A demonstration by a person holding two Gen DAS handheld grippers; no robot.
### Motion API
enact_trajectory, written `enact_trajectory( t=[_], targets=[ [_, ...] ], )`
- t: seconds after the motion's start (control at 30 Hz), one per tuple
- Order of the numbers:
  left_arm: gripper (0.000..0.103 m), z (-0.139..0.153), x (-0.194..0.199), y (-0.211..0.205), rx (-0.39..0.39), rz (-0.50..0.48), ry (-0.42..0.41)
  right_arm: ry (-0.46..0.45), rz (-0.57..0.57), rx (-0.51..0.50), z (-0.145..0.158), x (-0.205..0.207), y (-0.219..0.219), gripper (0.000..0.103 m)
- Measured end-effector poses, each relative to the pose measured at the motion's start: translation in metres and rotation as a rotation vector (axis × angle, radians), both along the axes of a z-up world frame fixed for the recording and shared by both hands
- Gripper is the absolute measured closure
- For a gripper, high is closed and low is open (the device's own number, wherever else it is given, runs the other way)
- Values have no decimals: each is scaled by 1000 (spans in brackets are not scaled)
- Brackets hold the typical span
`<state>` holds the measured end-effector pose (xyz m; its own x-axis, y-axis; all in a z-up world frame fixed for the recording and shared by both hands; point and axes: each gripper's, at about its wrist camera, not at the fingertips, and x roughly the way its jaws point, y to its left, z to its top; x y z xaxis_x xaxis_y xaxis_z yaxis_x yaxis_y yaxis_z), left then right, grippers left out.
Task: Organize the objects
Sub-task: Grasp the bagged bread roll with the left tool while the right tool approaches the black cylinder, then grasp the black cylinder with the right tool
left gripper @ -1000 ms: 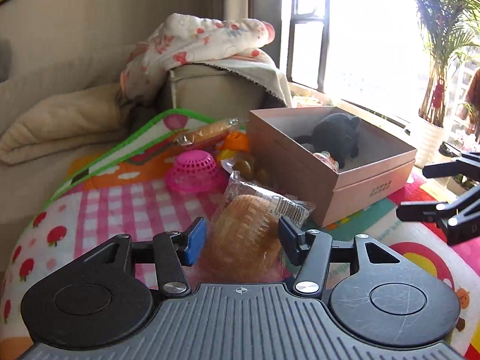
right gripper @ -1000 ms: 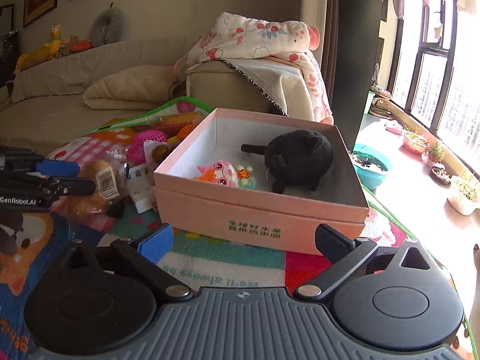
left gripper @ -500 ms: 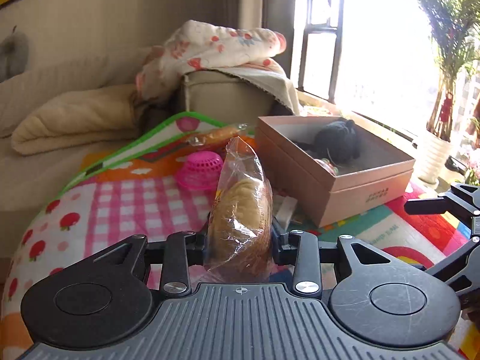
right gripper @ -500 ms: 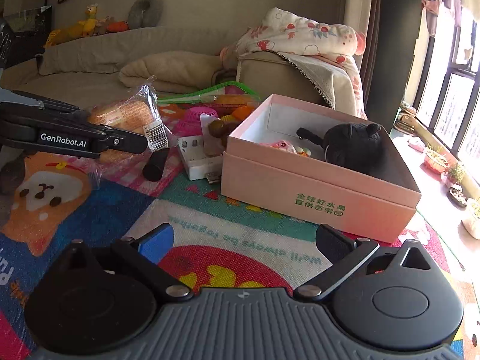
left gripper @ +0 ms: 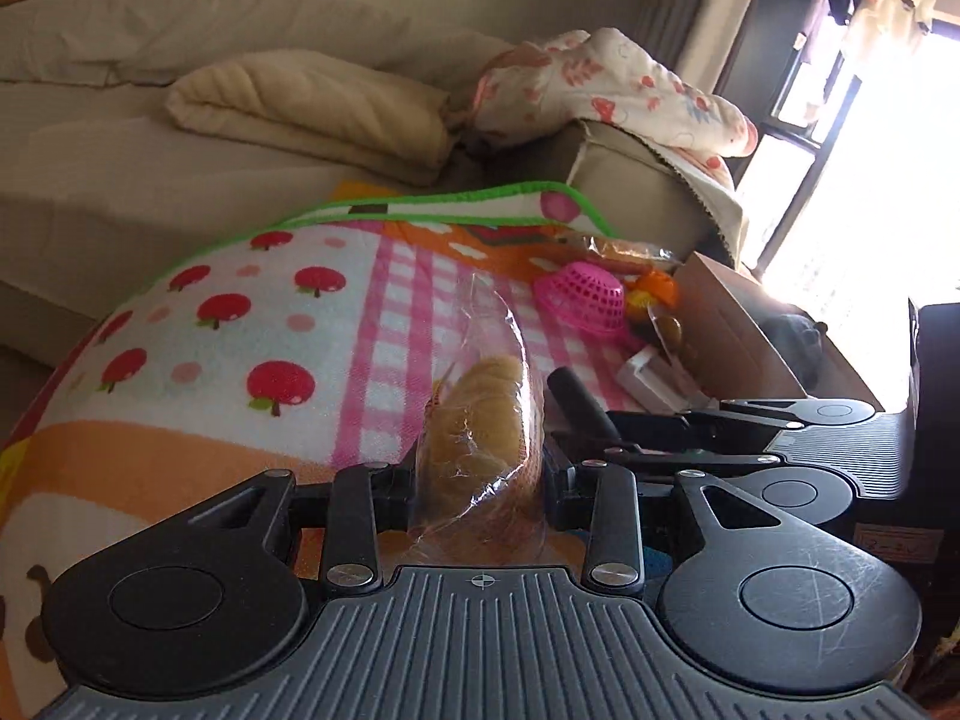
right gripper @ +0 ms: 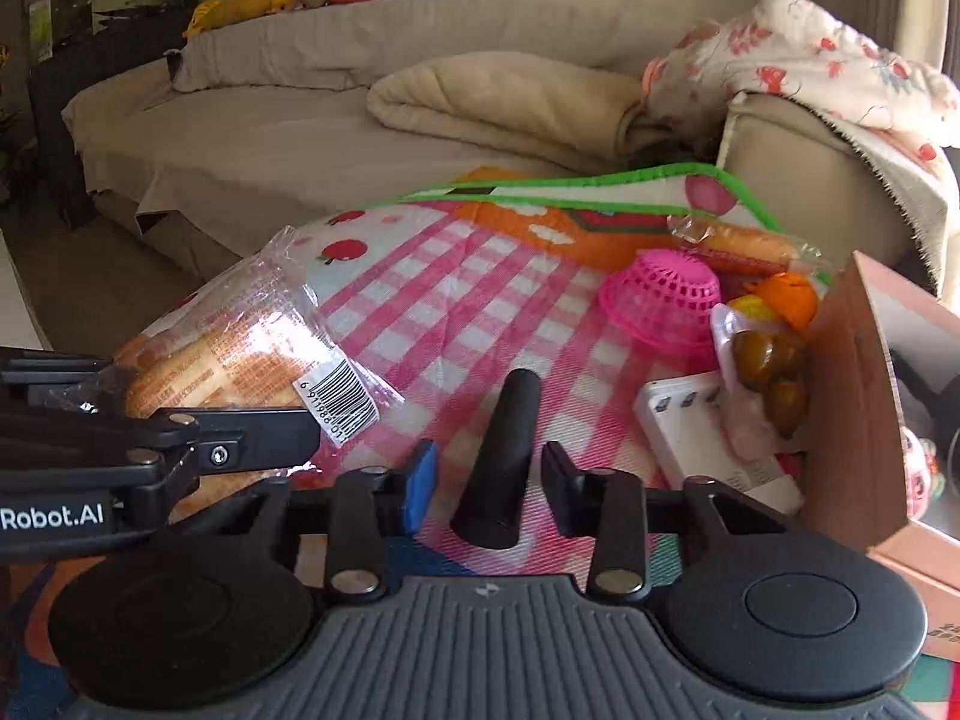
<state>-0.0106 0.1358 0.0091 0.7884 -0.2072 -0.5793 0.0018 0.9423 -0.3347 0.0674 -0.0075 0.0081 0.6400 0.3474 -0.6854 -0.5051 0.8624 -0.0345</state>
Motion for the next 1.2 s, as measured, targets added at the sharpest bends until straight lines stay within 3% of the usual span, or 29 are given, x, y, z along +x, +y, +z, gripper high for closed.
enact_trajectory(
  t=[0.07,0.23,0.33,0.43,0.5,0.57,0.6,0.7,0.8,0.97,1.07,1.13,1.17,1.2],
  targets=[
    [64,0,-2,1,-6,-5,2,13,20,0,2,-6,-2,82],
    [64,0,-8,-15,-38,-96,15,24,60,-47,6,-49,-41,83],
    [64,-3,-9,-38,-55,-165,29,-2,110,-133,8,-85,-73,83],
    [64,-3,-10,-66,-49,-228,28,-130,118,-289,6,-111,-98,68],
    [64,-2,-12,-81,-39,-266,26,-229,33,-406,0,-118,-115,52],
    [64,-2,-15,-92,-13,-286,22,-245,-84,-446,-4,-115,-134,51],
    [64,-1,-16,-96,6,-287,16,-208,-133,-407,-3,-111,-144,46],
    [64,0,-16,-97,10,-273,20,-88,-232,-163,5,-104,-173,20],
    [64,0,-12,-92,6,-226,28,-45,-214,14,8,-99,-174,13],
    [64,2,-12,-76,-5,-149,32,-39,-131,15,-3,-85,-123,9],
    [64,3,-12,-68,-5,-130,44,-18,-144,7,-10,-70,-102,9],
    [64,4,-14,-66,2,-129,49,-24,-167,4,-9,-65,-98,19],
    [64,4,-14,-66,4,-131,52,-29,-177,1,-8,-63,-98,28],
    [64,4,-15,-66,7,-134,56,-24,-174,-2,-6,-64,-99,29]
  ],
)
